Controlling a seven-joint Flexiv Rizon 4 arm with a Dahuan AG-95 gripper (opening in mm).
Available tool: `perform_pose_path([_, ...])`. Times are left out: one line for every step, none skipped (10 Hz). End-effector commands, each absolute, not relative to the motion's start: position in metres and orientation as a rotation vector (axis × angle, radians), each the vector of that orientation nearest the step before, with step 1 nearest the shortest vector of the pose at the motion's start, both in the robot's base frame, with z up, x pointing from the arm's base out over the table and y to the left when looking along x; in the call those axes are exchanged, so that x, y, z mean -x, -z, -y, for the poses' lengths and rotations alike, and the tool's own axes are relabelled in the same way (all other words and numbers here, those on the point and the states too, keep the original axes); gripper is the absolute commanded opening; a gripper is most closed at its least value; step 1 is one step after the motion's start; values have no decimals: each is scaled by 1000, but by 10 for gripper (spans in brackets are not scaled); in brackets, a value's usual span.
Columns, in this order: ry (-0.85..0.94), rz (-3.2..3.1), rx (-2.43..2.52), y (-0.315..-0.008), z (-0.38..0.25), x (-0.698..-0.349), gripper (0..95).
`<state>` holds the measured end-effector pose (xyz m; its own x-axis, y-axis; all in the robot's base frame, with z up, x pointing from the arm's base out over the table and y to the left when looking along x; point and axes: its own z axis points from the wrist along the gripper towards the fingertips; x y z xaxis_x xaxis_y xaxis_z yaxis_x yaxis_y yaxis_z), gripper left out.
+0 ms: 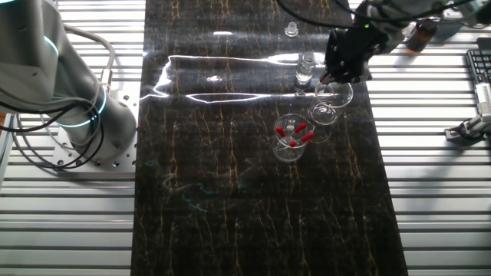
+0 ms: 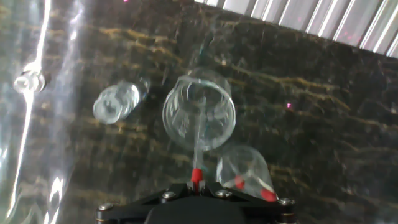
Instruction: Transfer liquid using a dropper
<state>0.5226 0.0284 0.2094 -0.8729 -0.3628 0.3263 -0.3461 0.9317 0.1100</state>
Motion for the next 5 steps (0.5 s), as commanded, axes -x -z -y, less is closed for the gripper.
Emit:
perform_pose_path([82, 2716, -540, -228, -16, -509, 0])
perform_pose_path([86, 2702, -542, -233, -11, -504, 0])
perform_pose_path([88, 2685, -544, -238, -5, -494, 0])
perform_pose_path([91, 2677, -554, -240, 3, -481, 0])
perform_pose_path([92, 2673, -557, -240, 9, -468, 0])
